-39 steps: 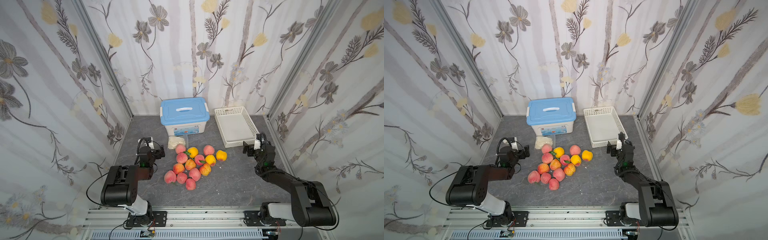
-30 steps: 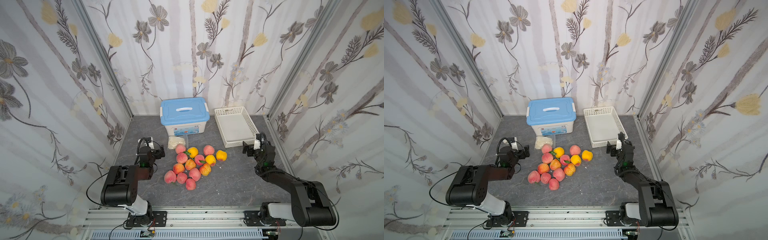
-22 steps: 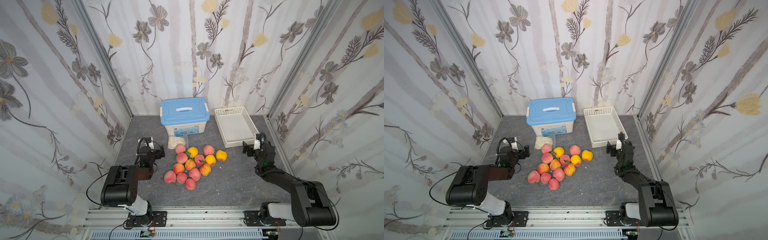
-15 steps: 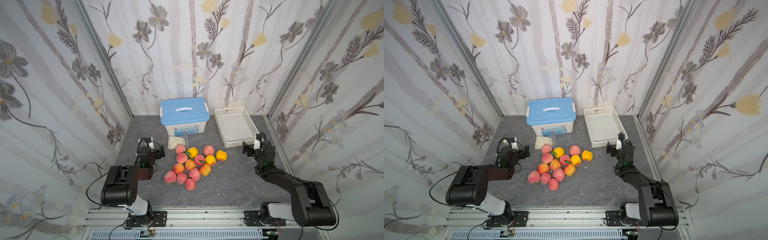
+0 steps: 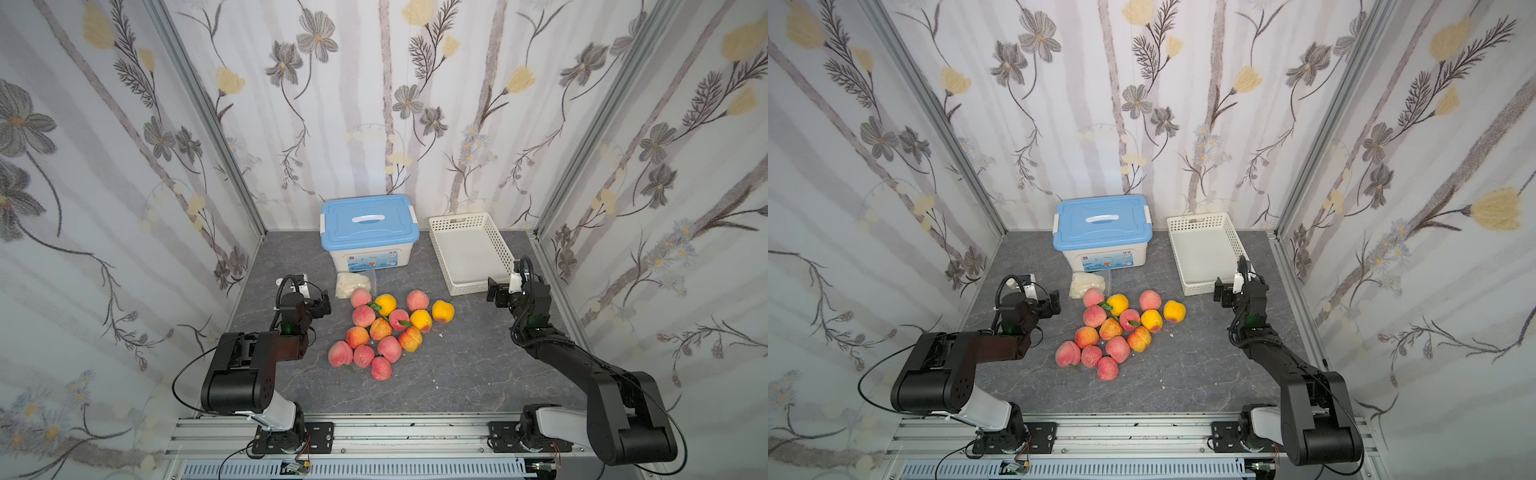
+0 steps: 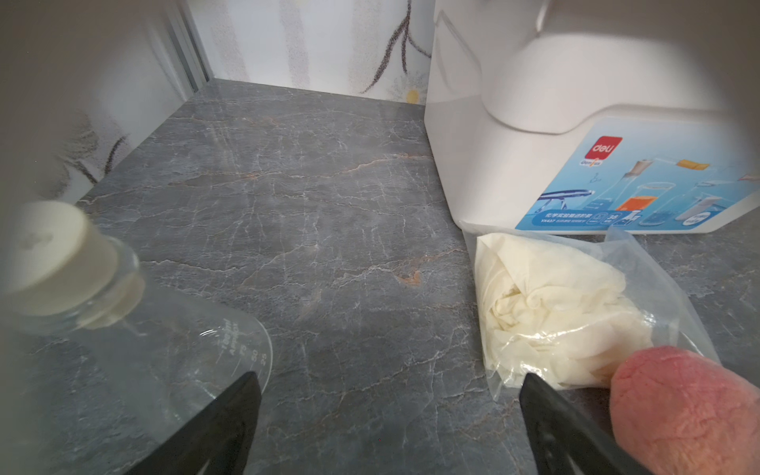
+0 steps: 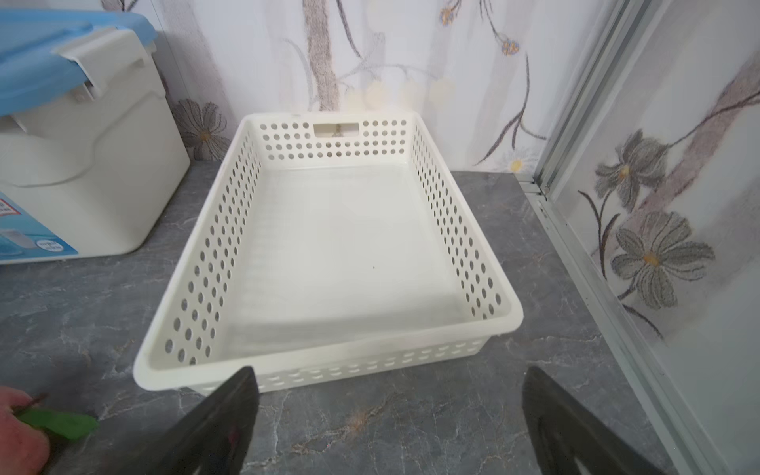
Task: Put the peaches into the basket
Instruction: Pick up the basket from the center of the board.
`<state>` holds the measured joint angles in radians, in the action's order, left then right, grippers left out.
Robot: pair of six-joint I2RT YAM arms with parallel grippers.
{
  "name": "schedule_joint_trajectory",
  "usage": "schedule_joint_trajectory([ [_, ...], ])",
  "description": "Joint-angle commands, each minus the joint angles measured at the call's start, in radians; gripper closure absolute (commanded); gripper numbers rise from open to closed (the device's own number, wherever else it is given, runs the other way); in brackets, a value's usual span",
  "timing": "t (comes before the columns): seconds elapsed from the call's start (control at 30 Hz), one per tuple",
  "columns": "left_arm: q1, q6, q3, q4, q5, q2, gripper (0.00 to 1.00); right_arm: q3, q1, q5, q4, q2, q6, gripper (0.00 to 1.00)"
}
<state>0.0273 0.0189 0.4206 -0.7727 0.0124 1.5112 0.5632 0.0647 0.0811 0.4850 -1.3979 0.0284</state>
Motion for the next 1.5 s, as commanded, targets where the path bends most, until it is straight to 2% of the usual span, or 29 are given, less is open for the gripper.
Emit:
schedule_joint_trajectory([
  [0.0, 0.034, -0.042, 0.067, 0.16, 0.109, -0.08, 0.0, 0.048, 0.008, 0.092, -0.208, 0.046, 0.039, 0.0],
  [0.13, 0.057, -0.01, 0.118, 0.317, 0.177, -0.192, 0.0, 0.063, 0.012, 0.217, -0.316, 0.154, 0.139, 0.0],
  [0.2, 0.056, 0.068, 0.205, 0.527, 0.205, -0.239, 0.0, 0.119, 0.011, 0.242, -0.434, 0.192, 0.216, 0.0],
  [0.23, 0.056, 0.093, 0.235, 0.594, 0.21, -0.244, 0.0, 0.158, 0.011, 0.27, -0.521, 0.197, 0.317, 0.0],
  [0.27, 0.053, 0.151, 0.265, 0.657, 0.208, -0.248, 0.0, 0.2, 0.01, 0.312, -0.646, 0.19, 0.487, 0.0],
  [0.3, 0.052, 0.18, 0.274, 0.684, 0.164, -0.248, 0.0, 0.236, -0.007, 0.249, -0.717, 0.176, 0.584, 0.0],
  [0.37, 0.052, 0.232, 0.267, 0.684, 0.071, -0.282, 0.0, 0.285, -0.051, -0.018, -0.767, 0.138, 0.606, 0.0],
  [0.5, 0.063, 0.308, 0.27, 0.721, 0.007, -0.307, 0.0, 0.437, -0.063, -0.158, -0.93, 0.03, 0.736, 0.0],
  [0.6, 0.068, 0.311, 0.274, 0.741, -0.044, -0.313, 0.0, 0.496, -0.064, -0.23, -0.955, -0.027, 0.79, 0.0],
  [0.8, 0.085, 0.317, 0.239, 0.7, -0.128, -0.321, 0.0, 0.58, -0.063, -0.262, -0.97, -0.175, 0.929, 0.0],
  [0.87, 0.091, 0.317, 0.233, 0.691, -0.146, -0.323, 0.0, 0.608, -0.061, -0.272, -0.966, -0.246, 0.971, 0.05],
  [1.03, 0.101, 0.316, 0.23, 0.695, -0.172, -0.313, 0.0, 0.718, -0.04, -0.205, -1.012, -0.375, 1.045, 0.07],
  [1.27, 0.111, 0.301, 0.228, 0.687, -0.21, -0.314, 0.0, 0.8, -0.023, -0.169, -1.069, -0.48, 1.165, 0.09],
  [1.47, 0.12, 0.294, 0.234, 0.684, -0.243, -0.301, 0.0, 0.831, -0.022, -0.155, -1.073, -0.541, 1.212, 0.12],
])
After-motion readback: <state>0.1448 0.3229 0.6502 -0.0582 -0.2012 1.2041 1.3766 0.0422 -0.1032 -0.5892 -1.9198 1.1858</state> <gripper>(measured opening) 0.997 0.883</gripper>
